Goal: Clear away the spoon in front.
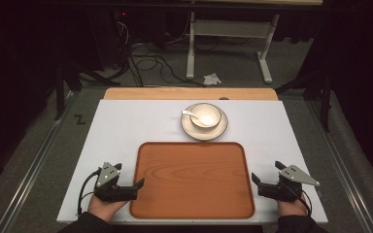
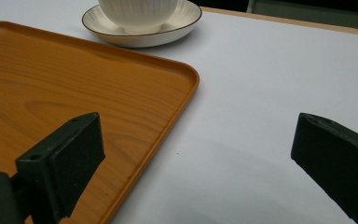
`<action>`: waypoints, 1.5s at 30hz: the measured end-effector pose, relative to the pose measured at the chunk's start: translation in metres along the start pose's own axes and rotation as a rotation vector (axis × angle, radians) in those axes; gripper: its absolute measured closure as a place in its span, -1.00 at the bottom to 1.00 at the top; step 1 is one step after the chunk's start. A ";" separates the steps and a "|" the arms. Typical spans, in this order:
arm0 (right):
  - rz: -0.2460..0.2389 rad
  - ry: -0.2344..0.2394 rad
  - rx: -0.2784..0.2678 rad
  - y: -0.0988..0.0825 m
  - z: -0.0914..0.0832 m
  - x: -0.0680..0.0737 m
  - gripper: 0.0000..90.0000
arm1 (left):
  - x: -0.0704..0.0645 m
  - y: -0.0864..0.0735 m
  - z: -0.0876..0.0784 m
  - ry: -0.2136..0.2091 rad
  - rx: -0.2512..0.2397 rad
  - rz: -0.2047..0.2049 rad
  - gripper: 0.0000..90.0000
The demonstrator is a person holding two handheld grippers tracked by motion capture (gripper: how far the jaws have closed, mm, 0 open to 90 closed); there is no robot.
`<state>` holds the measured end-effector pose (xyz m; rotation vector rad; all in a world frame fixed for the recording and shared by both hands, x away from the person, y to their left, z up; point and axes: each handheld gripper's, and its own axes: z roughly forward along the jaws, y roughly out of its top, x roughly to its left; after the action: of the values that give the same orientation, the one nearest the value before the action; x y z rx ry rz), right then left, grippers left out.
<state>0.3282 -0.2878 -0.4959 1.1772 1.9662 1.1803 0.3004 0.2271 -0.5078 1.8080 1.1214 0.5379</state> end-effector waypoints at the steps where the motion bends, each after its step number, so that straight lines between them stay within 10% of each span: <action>1: -0.004 0.003 -0.001 0.000 0.000 0.000 -0.93 | 0.000 0.000 0.000 -0.003 0.000 0.000 -0.96; 34: -0.022 0.036 -0.008 0.003 0.005 0.003 -0.93 | 0.006 0.004 -0.012 -0.003 -0.044 -0.055 -0.72; 45: -0.014 0.023 0.001 0.004 0.008 -0.004 -0.93 | 0.008 0.030 -0.008 -0.005 -0.061 -0.057 -0.70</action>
<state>0.3376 -0.2871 -0.4963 1.1528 1.9892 1.1907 0.3121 0.2325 -0.4787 1.7190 1.1377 0.5283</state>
